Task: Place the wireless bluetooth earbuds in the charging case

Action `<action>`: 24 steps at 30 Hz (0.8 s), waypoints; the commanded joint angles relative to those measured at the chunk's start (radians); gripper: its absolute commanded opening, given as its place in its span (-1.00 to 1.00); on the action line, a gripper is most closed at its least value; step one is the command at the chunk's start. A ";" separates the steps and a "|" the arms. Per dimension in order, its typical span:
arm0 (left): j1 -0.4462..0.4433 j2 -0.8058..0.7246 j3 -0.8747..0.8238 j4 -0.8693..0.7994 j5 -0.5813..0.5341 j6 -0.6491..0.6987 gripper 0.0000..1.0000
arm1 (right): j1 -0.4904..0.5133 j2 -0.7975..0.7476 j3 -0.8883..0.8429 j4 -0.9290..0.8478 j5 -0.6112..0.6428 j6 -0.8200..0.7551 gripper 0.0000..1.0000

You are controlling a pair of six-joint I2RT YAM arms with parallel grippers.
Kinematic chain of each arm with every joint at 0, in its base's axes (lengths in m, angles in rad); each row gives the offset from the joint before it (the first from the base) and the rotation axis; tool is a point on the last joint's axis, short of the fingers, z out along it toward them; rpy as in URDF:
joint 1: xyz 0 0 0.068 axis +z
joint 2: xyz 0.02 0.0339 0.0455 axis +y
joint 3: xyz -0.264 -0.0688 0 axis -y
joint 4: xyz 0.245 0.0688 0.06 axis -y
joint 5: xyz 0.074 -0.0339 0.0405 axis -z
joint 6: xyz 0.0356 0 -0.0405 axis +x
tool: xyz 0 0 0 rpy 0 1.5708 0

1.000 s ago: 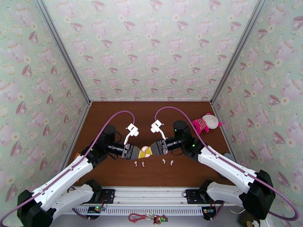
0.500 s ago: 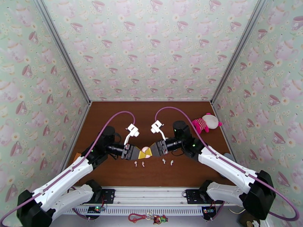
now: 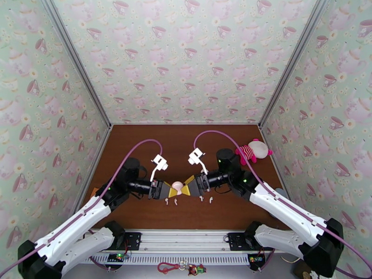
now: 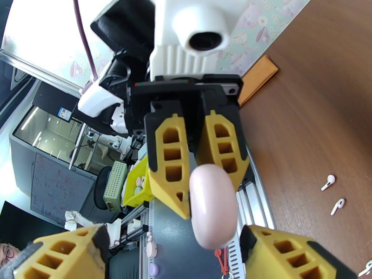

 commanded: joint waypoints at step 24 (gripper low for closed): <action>-0.009 -0.249 -0.204 0.144 -0.071 0.225 -1.00 | 0.148 0.093 0.111 -0.176 0.245 -0.210 0.62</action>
